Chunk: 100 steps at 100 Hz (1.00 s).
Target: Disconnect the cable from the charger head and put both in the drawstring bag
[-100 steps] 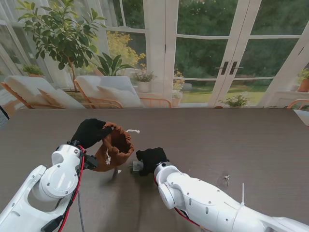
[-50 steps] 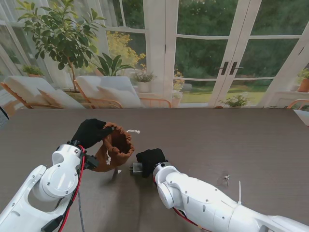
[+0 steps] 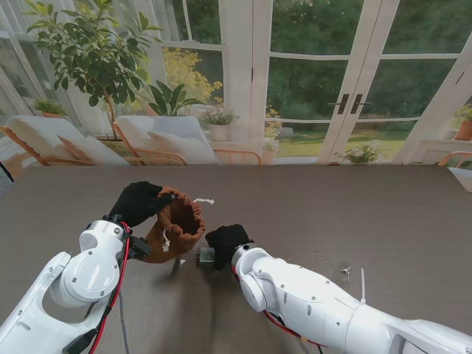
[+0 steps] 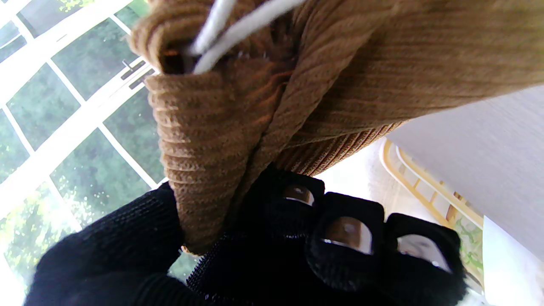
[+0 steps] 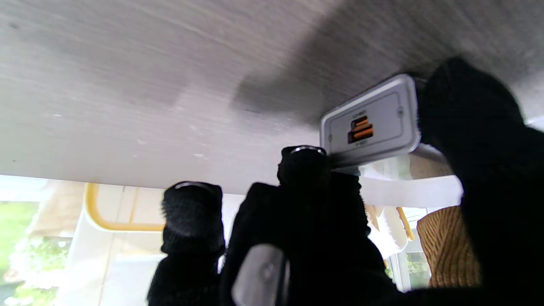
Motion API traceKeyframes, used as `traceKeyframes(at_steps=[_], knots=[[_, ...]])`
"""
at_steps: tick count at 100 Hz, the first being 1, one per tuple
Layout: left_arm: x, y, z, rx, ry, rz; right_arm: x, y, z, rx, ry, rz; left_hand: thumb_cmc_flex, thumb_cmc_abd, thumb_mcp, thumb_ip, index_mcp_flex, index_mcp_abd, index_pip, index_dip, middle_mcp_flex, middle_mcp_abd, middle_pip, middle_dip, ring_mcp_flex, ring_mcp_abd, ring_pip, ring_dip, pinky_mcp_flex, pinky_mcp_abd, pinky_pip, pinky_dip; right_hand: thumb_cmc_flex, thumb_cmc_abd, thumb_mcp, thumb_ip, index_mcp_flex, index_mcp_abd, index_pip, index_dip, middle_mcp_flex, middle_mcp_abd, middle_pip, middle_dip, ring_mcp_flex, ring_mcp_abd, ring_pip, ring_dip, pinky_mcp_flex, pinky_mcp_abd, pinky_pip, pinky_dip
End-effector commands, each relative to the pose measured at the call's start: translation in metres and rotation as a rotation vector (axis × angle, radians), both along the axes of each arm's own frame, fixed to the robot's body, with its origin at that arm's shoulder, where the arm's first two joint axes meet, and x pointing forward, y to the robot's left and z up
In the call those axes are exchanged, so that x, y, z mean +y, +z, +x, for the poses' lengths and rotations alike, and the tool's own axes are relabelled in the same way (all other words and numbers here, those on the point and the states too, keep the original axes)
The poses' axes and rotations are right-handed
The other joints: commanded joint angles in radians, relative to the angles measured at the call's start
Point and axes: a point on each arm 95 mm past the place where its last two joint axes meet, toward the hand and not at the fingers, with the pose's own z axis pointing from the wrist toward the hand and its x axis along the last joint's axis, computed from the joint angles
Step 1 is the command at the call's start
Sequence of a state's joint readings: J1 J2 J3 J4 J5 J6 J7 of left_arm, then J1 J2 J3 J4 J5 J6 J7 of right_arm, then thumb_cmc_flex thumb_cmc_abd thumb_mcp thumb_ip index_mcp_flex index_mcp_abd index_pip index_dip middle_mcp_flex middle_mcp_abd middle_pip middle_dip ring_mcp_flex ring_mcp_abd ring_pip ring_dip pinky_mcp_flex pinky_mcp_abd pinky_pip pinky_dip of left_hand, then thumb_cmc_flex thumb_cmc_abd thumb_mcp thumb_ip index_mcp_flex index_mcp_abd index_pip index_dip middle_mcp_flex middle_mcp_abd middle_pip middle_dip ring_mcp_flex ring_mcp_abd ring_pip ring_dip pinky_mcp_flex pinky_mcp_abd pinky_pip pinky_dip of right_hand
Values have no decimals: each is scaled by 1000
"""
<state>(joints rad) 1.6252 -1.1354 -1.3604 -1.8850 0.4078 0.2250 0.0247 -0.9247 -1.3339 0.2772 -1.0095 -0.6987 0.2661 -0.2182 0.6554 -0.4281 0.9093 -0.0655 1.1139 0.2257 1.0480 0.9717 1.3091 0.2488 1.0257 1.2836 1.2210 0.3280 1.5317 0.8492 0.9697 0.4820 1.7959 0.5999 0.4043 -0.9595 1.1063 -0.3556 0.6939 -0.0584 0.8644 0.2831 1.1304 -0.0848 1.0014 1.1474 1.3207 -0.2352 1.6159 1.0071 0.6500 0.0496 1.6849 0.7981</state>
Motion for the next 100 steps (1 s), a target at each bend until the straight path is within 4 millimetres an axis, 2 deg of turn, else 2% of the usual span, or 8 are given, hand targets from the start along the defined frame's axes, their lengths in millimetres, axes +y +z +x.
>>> traceKeyframes(at_steps=[1, 31, 74, 100], knots=[[-3, 1, -1, 12, -15, -7, -11, -27, -12, 75, 6, -51, 40, 20, 6, 29, 41, 88, -5, 3, 41, 1, 2, 8, 45, 1, 28, 3, 32, -11, 148, 18, 85, 179, 79, 28, 222, -137, 250, 79, 3, -8, 48, 45, 6, -59, 42, 1, 498, -21, 37, 6], [-3, -1, 1, 23, -9, -14, -20, -20, -12, 88, 7, 1, 41, 18, 6, 29, 39, 89, -5, 2, 41, 2, 2, 9, 45, 7, 25, 4, 32, -11, 148, 19, 92, 203, 115, 26, 192, -98, 281, 131, -4, 2, 78, 100, 6, -55, 33, -7, 496, -30, 24, 6], [-4, -1, 0, 33, 10, -16, -29, 7, -10, 52, -21, 81, 42, 17, 6, 28, 38, 89, -4, 1, 41, 3, 0, 9, 45, 7, 24, 6, 32, -11, 147, 20, 93, 180, 142, 23, 200, -85, 291, 132, 9, 14, 79, 112, 6, -54, 39, -7, 496, -40, 26, 15], [-4, -2, -1, 43, 16, -11, -39, 31, -2, 41, -59, 99, 42, 19, 6, 28, 38, 90, -4, 0, 41, 3, -1, 10, 45, 7, 24, 7, 32, -11, 147, 21, 96, 181, 149, 21, 199, -75, 294, 134, 11, 23, 81, 119, 5, -52, 42, -6, 497, -41, 30, 21]])
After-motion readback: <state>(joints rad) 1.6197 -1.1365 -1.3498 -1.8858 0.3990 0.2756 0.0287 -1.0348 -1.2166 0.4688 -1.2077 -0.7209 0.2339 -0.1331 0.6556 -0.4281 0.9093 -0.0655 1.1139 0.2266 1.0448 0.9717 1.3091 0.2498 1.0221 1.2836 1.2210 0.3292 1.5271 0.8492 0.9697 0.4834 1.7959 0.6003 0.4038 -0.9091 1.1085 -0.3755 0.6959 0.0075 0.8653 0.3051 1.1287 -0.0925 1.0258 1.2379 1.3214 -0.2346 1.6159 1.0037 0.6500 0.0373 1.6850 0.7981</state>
